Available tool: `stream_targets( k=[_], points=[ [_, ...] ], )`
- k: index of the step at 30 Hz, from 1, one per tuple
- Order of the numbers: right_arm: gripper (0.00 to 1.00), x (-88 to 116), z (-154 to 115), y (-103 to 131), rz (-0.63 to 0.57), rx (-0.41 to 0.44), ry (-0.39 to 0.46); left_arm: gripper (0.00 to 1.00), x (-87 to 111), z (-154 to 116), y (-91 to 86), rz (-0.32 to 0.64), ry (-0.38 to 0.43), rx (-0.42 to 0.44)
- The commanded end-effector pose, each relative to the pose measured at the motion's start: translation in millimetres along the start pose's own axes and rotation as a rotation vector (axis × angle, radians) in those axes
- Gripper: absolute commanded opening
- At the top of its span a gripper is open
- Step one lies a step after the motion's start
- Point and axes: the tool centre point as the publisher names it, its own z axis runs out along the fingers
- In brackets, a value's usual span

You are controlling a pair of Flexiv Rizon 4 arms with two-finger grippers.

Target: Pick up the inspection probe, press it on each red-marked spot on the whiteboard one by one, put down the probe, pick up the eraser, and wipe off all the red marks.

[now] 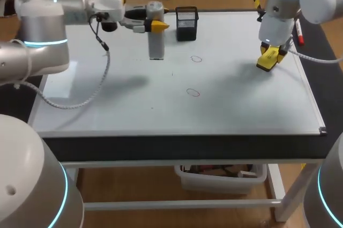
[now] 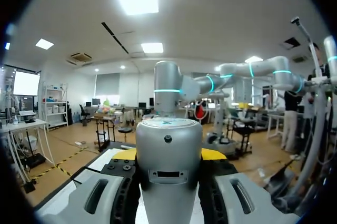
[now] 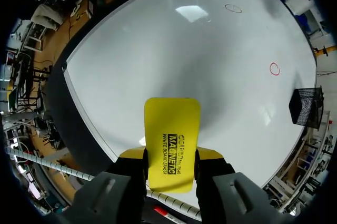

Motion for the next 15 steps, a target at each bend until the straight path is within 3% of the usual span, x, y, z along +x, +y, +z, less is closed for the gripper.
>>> stream_targets(
  k=[1,15],
  points=[
    [0.0,0,0,-1,-0.002,0.002,0.002,0.0,-9.7,24,8.0,-0.008,0.06,0.006],
    [0.0,0,0,-1,-0.002,0.002,0.002,0.0,-16.5,80,26.8,0.01,0.119,0.029]
  ],
)
